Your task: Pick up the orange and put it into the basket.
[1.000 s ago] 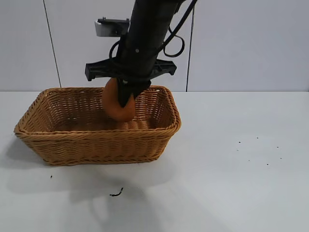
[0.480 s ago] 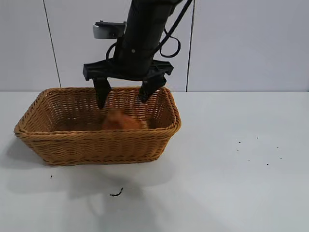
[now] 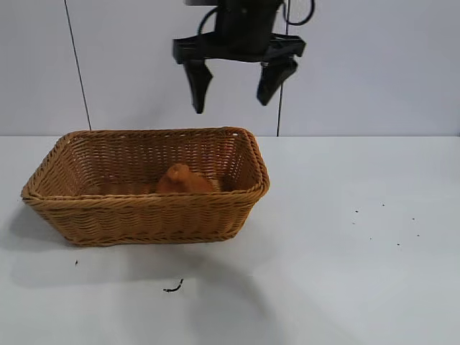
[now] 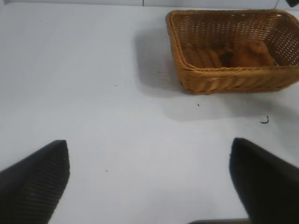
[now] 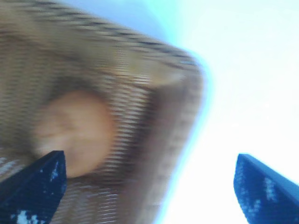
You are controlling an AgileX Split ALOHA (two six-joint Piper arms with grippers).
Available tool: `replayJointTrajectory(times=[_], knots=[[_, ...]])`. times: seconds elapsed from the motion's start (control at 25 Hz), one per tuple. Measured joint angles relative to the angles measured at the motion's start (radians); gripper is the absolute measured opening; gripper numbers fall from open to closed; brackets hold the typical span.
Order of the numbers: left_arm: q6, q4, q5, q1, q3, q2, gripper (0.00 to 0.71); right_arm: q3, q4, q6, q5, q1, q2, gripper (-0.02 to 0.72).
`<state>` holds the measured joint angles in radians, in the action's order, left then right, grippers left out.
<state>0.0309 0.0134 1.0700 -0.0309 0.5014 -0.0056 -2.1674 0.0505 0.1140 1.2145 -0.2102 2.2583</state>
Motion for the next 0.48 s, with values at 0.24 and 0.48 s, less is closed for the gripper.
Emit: replayJointTrajectory(times=[0.24,0.48], knots=[[0.0,0.0,0.0,0.0,0.0,0.0,0.666,0.0,-0.002,0.007,0.0,0.159,0.0,0.673],[0.0,0.0,0.0,0.0,0.0,0.0,0.666,0.004,-0.05,0.008,0.001,0.217,0.0,0.654]])
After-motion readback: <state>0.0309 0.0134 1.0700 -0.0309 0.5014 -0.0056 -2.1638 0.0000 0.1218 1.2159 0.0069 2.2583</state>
